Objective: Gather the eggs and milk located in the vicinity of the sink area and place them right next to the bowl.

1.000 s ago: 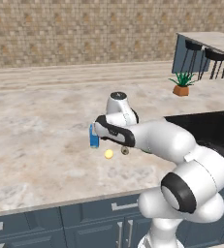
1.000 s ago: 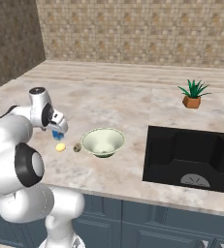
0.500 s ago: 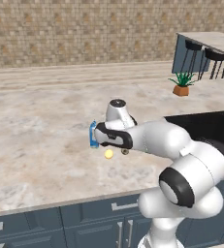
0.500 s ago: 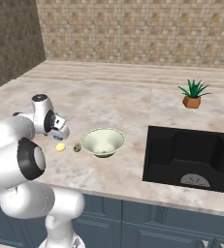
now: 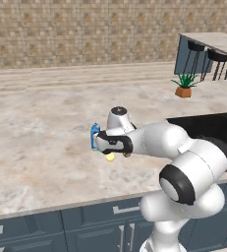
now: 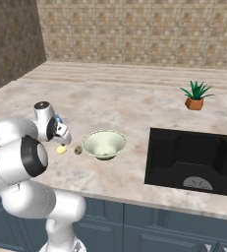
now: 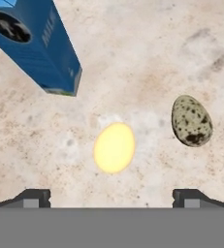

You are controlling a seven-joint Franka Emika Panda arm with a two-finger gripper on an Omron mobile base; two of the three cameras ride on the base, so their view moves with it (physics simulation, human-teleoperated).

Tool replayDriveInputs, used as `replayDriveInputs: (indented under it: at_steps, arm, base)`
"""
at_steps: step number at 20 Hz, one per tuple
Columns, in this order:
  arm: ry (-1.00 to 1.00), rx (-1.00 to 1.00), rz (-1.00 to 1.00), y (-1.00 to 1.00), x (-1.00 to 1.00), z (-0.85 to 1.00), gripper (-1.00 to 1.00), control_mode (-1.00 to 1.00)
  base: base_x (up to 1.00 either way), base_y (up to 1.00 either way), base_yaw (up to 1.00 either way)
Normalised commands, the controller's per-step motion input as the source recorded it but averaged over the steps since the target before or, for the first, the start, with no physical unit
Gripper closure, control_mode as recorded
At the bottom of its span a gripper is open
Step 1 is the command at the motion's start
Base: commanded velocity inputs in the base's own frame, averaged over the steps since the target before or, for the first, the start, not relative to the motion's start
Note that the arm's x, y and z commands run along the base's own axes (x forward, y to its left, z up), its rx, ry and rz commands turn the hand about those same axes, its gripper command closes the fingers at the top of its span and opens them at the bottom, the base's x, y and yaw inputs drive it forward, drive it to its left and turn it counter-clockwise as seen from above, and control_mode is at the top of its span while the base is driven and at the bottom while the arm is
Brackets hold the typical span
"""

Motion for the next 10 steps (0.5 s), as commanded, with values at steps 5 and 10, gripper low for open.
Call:
replayDriveInputs:
  at_steps: [5, 10]
  arm:
    - [-0.03, 0.00, 0.00, 0.00, 0.10, -0.15, -1.00, -1.00]
    - [0.00, 0.00, 0.00, 0.00, 0.16, -0.12, -1.00, -1.00]
  base:
    - [0.00, 0.00, 0.00]
    - [0.00, 0.00, 0.00]
